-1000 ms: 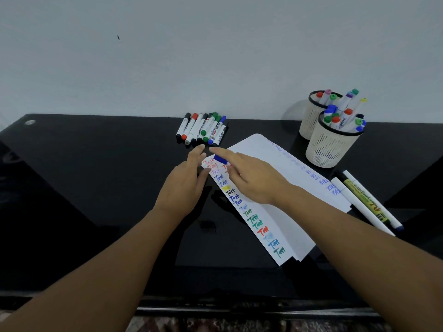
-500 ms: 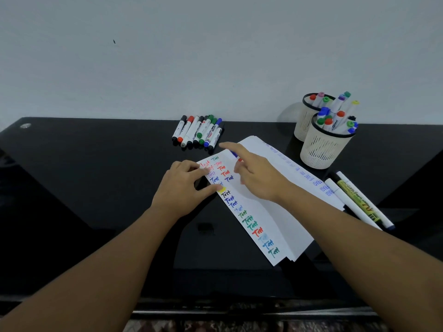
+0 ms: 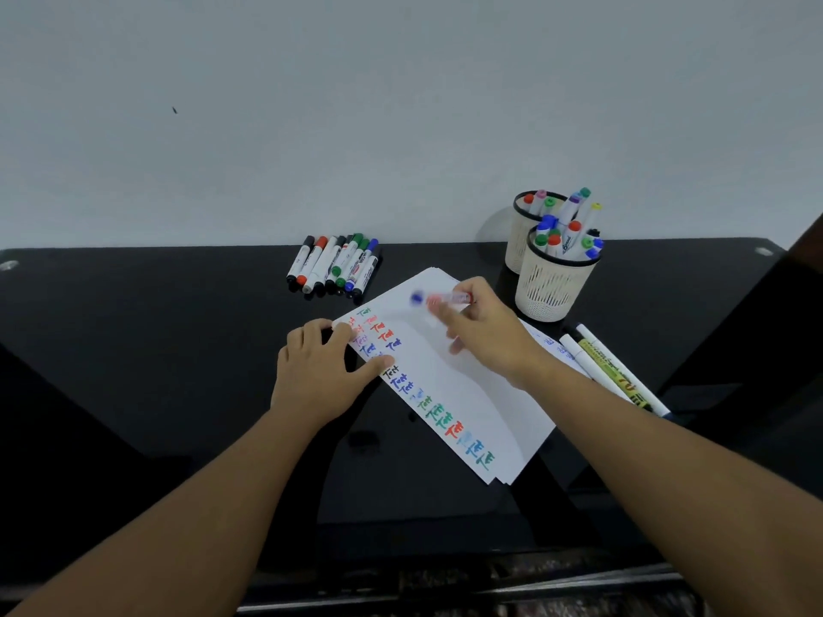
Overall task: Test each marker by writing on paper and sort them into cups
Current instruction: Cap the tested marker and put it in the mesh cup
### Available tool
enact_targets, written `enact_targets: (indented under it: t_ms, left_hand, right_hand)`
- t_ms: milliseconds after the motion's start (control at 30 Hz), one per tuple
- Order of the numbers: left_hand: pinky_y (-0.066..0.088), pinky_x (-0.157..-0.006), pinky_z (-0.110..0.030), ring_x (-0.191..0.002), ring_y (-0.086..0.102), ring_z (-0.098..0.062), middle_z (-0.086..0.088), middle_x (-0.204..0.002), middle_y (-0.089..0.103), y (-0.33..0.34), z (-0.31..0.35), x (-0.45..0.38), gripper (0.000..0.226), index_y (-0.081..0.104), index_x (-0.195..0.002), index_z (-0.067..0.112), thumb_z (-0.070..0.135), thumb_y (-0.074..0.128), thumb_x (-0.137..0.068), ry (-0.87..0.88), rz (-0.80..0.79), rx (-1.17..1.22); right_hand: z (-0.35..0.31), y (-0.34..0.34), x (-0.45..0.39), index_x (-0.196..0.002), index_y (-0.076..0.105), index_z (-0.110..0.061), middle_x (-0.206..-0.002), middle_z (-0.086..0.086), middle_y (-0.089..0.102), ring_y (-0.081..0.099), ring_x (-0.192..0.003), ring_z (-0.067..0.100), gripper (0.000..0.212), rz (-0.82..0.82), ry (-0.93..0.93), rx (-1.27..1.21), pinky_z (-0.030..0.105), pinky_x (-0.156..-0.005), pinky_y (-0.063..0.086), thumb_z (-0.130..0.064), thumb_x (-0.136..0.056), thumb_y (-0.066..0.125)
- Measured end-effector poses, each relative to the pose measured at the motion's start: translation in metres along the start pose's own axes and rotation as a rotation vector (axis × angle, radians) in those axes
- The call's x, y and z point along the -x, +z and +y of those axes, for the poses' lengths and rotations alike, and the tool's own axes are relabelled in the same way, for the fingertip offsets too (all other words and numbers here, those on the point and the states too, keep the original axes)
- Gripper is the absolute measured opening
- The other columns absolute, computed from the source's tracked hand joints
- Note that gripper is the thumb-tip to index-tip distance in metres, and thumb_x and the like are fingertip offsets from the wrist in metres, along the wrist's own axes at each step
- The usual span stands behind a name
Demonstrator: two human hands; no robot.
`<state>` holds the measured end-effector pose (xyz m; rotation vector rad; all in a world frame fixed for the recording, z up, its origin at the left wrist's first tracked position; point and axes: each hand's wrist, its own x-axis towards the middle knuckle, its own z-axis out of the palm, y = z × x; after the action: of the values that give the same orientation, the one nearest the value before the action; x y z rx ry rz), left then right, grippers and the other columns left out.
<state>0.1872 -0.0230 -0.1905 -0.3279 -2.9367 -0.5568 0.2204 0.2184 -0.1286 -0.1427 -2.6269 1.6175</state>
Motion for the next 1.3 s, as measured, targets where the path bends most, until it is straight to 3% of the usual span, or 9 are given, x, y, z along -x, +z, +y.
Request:
enact_targets:
  t_ms: [100, 200, 300, 367, 567, 700, 933, 1067, 1300]
  left_hand:
    - [0.028, -0.114, -0.044, -0.135, 0.029, -0.022, 0.004, -0.141, 0.039, 0.002, 0.001, 0.0, 0.07, 0.052, -0.129, 0.034, 0.086, 0.039, -0.084, 0.01, 0.037, -0.015]
    - [0.027, -0.115, -0.046, -0.135, 0.029, -0.022, 0.004, -0.141, 0.04, 0.001, 0.003, -0.002, 0.073, 0.051, -0.135, 0.036, 0.086, 0.039, -0.084, 0.009, 0.044, -0.013]
    - [0.026, -0.115, -0.046, -0.136, 0.028, -0.022, 0.005, -0.142, 0.04, 0.001, 0.004, -0.003, 0.073, 0.051, -0.136, 0.038, 0.087, 0.039, -0.083, 0.005, 0.04, -0.017]
    - [0.025, -0.116, -0.046, -0.135, 0.027, -0.022, 0.006, -0.141, 0.039, 0.001, 0.004, -0.003, 0.073, 0.051, -0.135, 0.038, 0.087, 0.039, -0.082, -0.001, 0.035, -0.017]
    - [0.025, -0.115, -0.045, -0.133, 0.026, -0.02, 0.008, -0.137, 0.038, 0.001, 0.004, -0.004, 0.073, 0.054, -0.131, 0.04, 0.089, 0.038, -0.08, -0.007, 0.034, -0.025]
    - [0.024, -0.115, -0.045, -0.133, 0.025, -0.019, 0.009, -0.136, 0.037, 0.001, 0.003, -0.005, 0.072, 0.054, -0.13, 0.041, 0.089, 0.038, -0.079, -0.009, 0.029, -0.025]
    - [0.023, -0.116, -0.045, -0.133, 0.025, -0.019, 0.009, -0.137, 0.036, 0.0, 0.003, -0.005, 0.072, 0.055, -0.13, 0.041, 0.089, 0.039, -0.079, -0.015, 0.025, -0.008]
    - [0.023, -0.116, -0.045, -0.135, 0.025, -0.02, 0.008, -0.138, 0.036, 0.0, 0.003, -0.005, 0.071, 0.055, -0.13, 0.041, 0.089, 0.039, -0.079, -0.015, 0.018, -0.009]
    - [0.023, -0.116, -0.046, -0.136, 0.024, -0.02, 0.007, -0.14, 0.036, -0.002, 0.004, -0.004, 0.073, 0.055, -0.132, 0.04, 0.089, 0.039, -0.079, -0.017, 0.012, -0.011]
  right_hand:
    - [-0.012, -0.011, -0.005, -0.108, 0.065, -0.02, -0.088, -0.009, 0.066, 0.06, -0.075, 0.006, 0.043, 0.104, -0.056, 0.112, 0.019, -0.067, 0.046, -0.057, -0.105, 0.044]
    - [-0.024, -0.032, -0.015, -0.091, 0.067, -0.012, -0.072, -0.005, 0.064, 0.053, -0.062, 0.011, 0.044, 0.234, -0.224, 0.318, 0.031, -0.06, 0.042, -0.049, -0.106, 0.047]
    - [-0.041, -0.06, -0.029, -0.111, 0.055, -0.018, -0.071, -0.005, 0.062, 0.058, -0.067, 0.012, 0.02, 0.293, -0.293, 0.391, 0.033, -0.062, 0.046, -0.037, -0.106, 0.051]
    - [-0.054, -0.079, -0.043, -0.127, 0.049, -0.019, -0.074, -0.01, 0.065, 0.063, -0.075, 0.013, 0.03, 0.367, -0.308, 0.411, 0.034, -0.067, 0.049, -0.038, -0.104, 0.055]
    - [-0.065, -0.131, -0.094, -0.128, 0.052, -0.027, -0.083, -0.007, 0.069, 0.069, -0.077, 0.018, 0.03, 0.543, -0.187, 0.43, 0.047, -0.079, 0.06, -0.042, -0.102, 0.051]
    - [-0.056, -0.141, -0.111, -0.131, 0.05, -0.026, -0.092, 0.0, 0.07, 0.072, -0.08, 0.021, 0.038, 0.549, -0.096, 0.454, 0.049, -0.083, 0.06, -0.049, -0.103, 0.042]
    - [-0.048, -0.146, -0.125, -0.108, 0.061, -0.02, -0.098, 0.002, 0.069, 0.068, -0.091, 0.025, 0.026, 0.461, 0.031, 0.59, 0.05, -0.092, 0.056, -0.044, -0.1, 0.054]
    - [-0.052, -0.149, -0.126, -0.103, 0.052, -0.022, -0.094, 0.001, 0.063, 0.063, -0.094, 0.026, 0.025, 0.466, 0.053, 0.566, 0.05, -0.096, 0.052, -0.045, -0.096, 0.059]
    - [-0.047, -0.148, -0.127, -0.095, 0.061, -0.015, -0.088, 0.002, 0.065, 0.06, -0.074, 0.021, 0.021, 0.532, -0.055, 0.516, 0.035, -0.072, 0.049, -0.035, -0.094, 0.068]
